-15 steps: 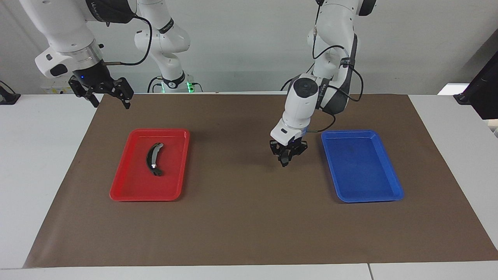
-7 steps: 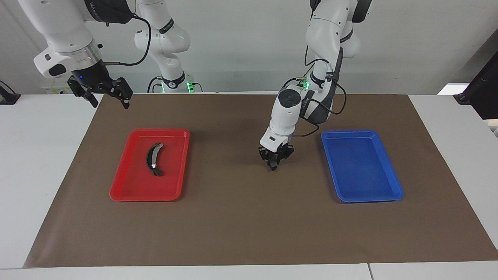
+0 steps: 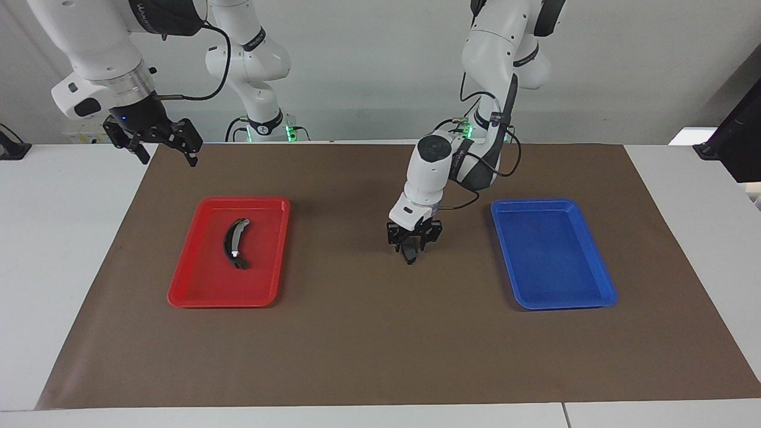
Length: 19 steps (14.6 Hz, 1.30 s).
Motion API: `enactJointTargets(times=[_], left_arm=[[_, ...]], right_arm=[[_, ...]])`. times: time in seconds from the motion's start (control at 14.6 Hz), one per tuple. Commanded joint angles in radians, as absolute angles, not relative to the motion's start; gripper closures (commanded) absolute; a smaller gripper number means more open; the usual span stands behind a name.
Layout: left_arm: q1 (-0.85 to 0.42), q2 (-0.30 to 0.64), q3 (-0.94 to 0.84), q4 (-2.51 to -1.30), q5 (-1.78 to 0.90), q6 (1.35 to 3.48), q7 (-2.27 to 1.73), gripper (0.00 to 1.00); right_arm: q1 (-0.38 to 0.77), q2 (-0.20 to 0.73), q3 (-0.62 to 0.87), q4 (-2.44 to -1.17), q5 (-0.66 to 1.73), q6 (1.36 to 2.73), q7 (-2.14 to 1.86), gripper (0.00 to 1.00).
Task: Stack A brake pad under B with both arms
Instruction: 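Carry the small pad to the table center and release it, then return the left gripper to rest while the right gripper reaches the curved pad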
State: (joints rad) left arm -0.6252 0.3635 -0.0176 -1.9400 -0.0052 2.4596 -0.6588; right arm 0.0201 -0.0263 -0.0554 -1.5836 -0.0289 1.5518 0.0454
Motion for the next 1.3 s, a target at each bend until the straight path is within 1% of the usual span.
enactJointTargets(times=[0.0, 0.21, 0.34, 0.41, 0.55, 0.62, 0.75, 0.89, 0.96, 1.1, 1.23], left_arm=[[-0.585, 0.313, -0.006, -1.939, -0.015, 2.422, -0.64, 0.01], [-0.484, 0.246, -0.006, -1.918, -0.015, 2.314, -0.487, 0.01], [-0.399, 0.212, -0.006, -1.879, -0.015, 2.205, -0.341, 0.01], [-0.362, 0.195, -0.006, -1.858, -0.015, 2.145, -0.283, 0.01], [-0.269, 0.167, -0.005, -1.797, -0.015, 2.007, -0.136, 0.01], [-0.23, 0.152, -0.005, -1.78, -0.015, 1.962, -0.071, 0.01], [-0.174, 0.109, -0.002, -1.77, -0.015, 1.896, 0.004, 0.01], [-0.124, 0.057, 0.002, -1.77, -0.015, 1.829, 0.055, 0.01], [-0.101, 0.034, 0.002, -1.77, -0.015, 1.794, 0.08, 0.01], [-0.077, 0.009, 0.002, -1.77, -0.015, 1.763, 0.109, 0.01], [-0.054, -0.006, 0.002, -1.769, -0.014, 1.732, 0.136, 0.01]], right_arm=[[0.008, -0.044, -0.052, -1.605, -0.023, 1.551, 0.02, 0.0], [0.008, -0.049, -0.051, -1.62, -0.023, 1.557, 0.022, 0.0], [0.009, -0.072, -0.051, -1.675, -0.023, 1.607, 0.02, 0.0], [0.012, -0.093, -0.049, -1.725, -0.021, 1.659, 0.021, 0.0], [0.02, -0.147, -0.048, -1.891, -0.018, 1.815, 0.02, 0.0], [0.02, -0.156, -0.048, -1.96, -0.003, 1.886, 0.018, 0.0], [0.018, -0.128, -0.049, -2.022, 0.037, 1.962, 0.008, 0.0], [0.02, -0.053, -0.048, -2.039, 0.049, 2.032, -0.003, 0.0], [0.02, -0.029, -0.048, -2.081, 0.049, 2.11, -0.021, 0.0], [0.02, -0.018, -0.048, -2.198, 0.049, 2.289, -0.051, 0.0], [0.021, 0.003, -0.048, -2.276, 0.049, 2.412, -0.055, 0.0]])
